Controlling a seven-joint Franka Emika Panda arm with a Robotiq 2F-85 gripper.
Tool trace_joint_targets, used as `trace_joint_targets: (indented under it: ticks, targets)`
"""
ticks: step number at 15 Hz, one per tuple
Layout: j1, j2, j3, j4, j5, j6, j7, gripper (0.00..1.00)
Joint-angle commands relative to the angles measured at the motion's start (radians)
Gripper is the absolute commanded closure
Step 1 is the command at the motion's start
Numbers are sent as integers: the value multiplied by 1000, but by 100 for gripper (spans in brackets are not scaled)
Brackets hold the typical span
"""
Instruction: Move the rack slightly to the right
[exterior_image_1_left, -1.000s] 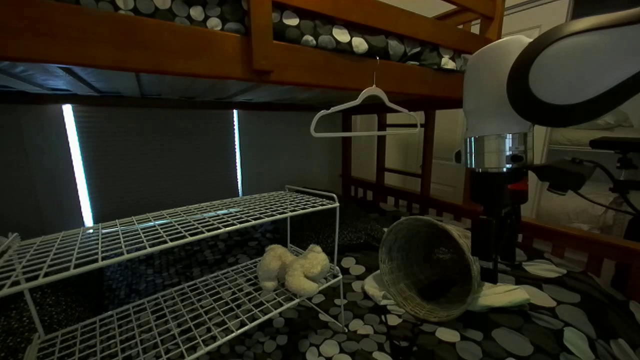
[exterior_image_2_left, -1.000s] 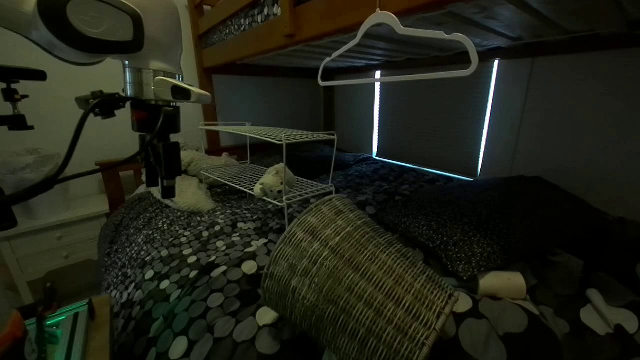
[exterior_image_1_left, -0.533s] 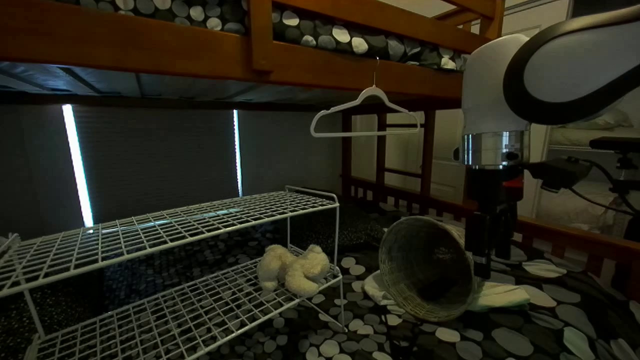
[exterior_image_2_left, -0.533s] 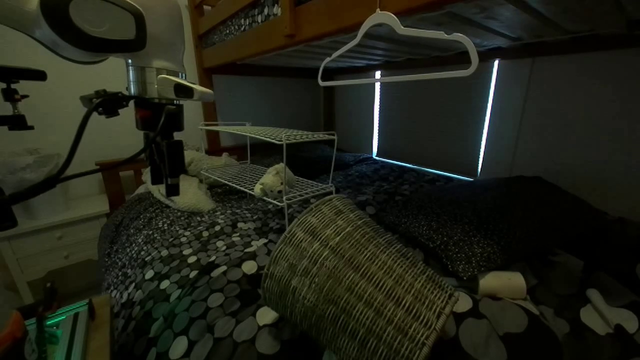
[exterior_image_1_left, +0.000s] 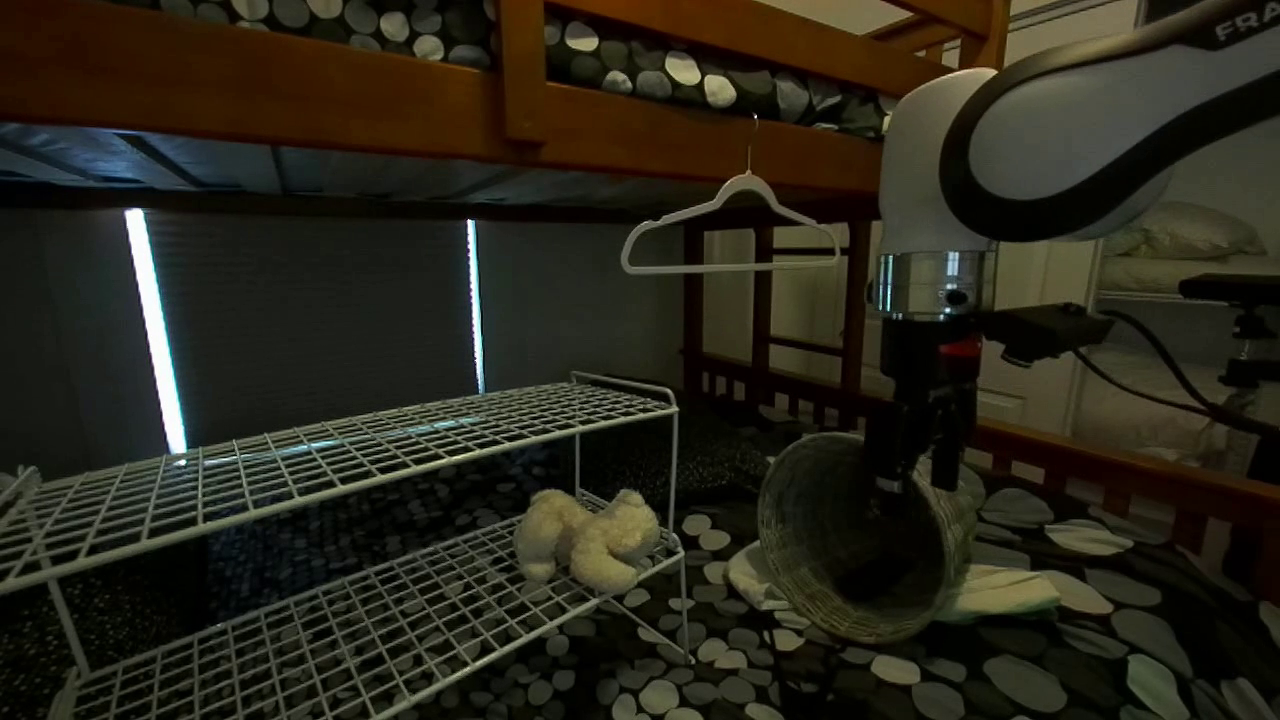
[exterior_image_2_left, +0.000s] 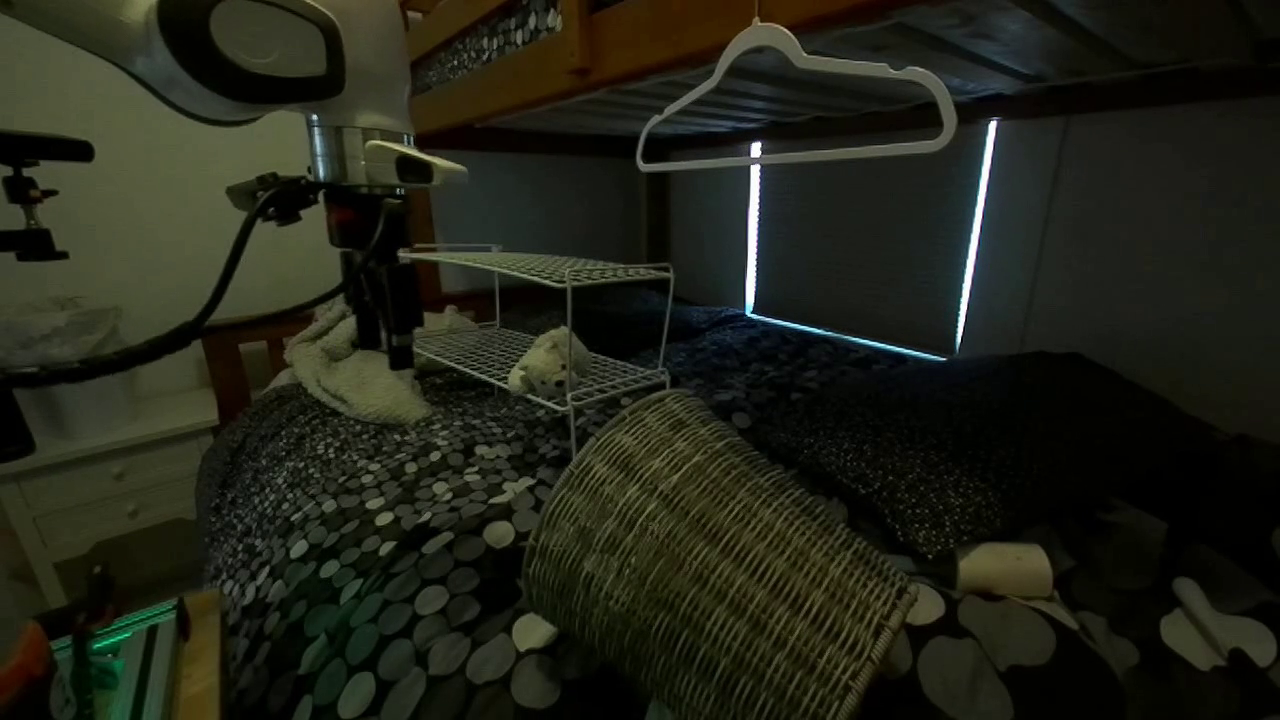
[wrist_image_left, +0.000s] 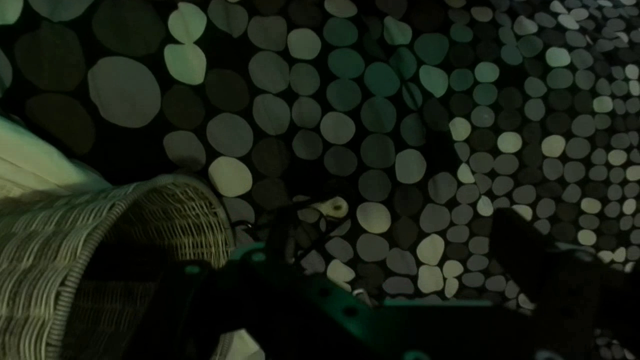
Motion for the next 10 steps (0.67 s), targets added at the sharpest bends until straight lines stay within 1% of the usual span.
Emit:
trace_joint_targets:
  ticks: [1, 5, 7, 10]
  targets:
    - [7, 63, 40, 56, -20, 53, 33, 0]
    - [1, 94, 63, 95, -45, 102, 54, 0]
    - [-5, 111, 69, 128, -51, 93, 86, 0]
    - [-18, 151, 79, 211, -79, 33, 129, 0]
